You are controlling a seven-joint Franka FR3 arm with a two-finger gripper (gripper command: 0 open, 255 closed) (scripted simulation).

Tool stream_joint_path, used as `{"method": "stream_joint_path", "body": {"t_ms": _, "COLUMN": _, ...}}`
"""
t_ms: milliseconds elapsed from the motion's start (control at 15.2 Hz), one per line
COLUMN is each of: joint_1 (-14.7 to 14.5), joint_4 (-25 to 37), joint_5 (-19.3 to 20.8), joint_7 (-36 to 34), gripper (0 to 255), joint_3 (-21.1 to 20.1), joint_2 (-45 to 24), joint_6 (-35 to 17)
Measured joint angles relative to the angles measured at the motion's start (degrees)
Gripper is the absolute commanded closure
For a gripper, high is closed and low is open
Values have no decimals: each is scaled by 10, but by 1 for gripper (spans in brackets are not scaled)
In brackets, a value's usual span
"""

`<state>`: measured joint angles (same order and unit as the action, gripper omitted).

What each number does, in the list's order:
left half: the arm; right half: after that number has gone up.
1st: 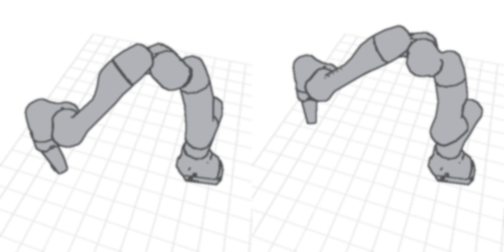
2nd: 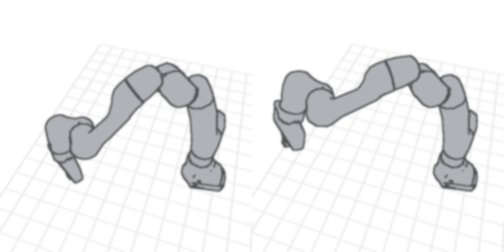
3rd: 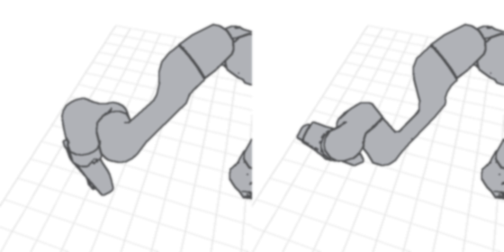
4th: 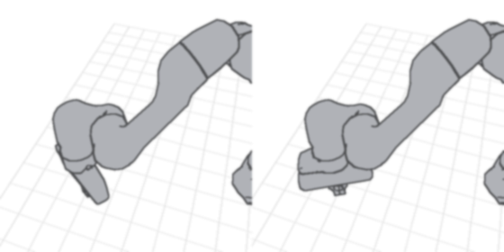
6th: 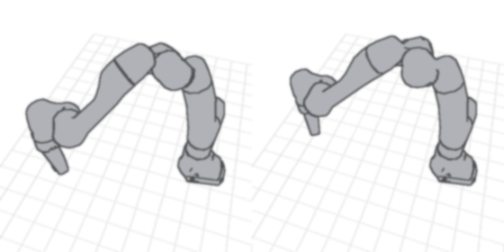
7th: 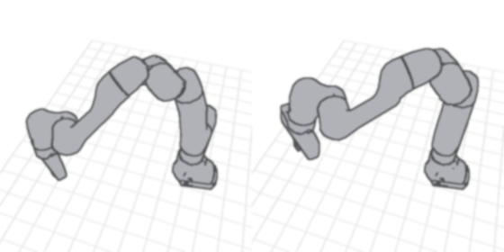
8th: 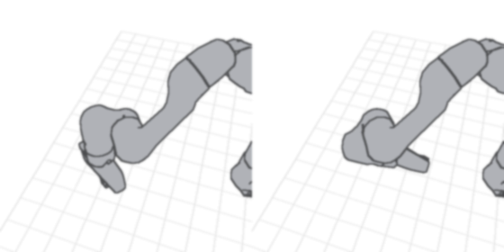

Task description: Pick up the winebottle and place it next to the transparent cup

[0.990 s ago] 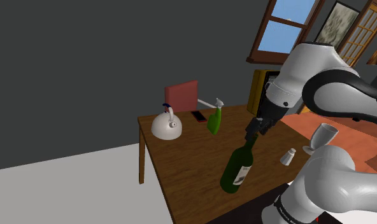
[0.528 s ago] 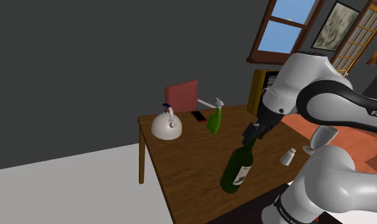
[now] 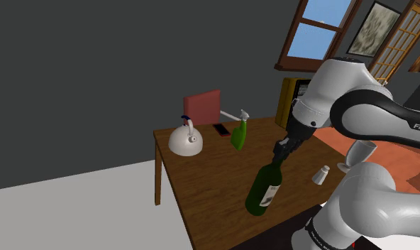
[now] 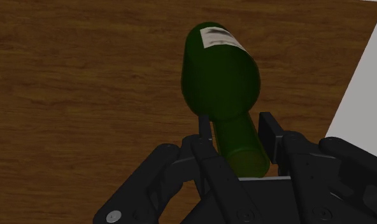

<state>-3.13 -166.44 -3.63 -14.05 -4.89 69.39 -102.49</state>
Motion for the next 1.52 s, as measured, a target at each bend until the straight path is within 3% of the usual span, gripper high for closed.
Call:
{"method": "stream_joint_path", "body": {"t_ms": 528, "joint_1": 0, "joint_4": 4, "joint_5": 0, "joint_7": 0, "gripper": 255, "joint_3": 0, "joint_2": -1, "joint_6": 3}}
{"method": "stream_joint_path", "body": {"t_ms": 1518, "joint_1": 7, "joint_4": 127, "joint_5": 9, "joint_7": 2, "gripper": 255, "joint_3": 9, "joint_2": -32, "joint_6": 95}}
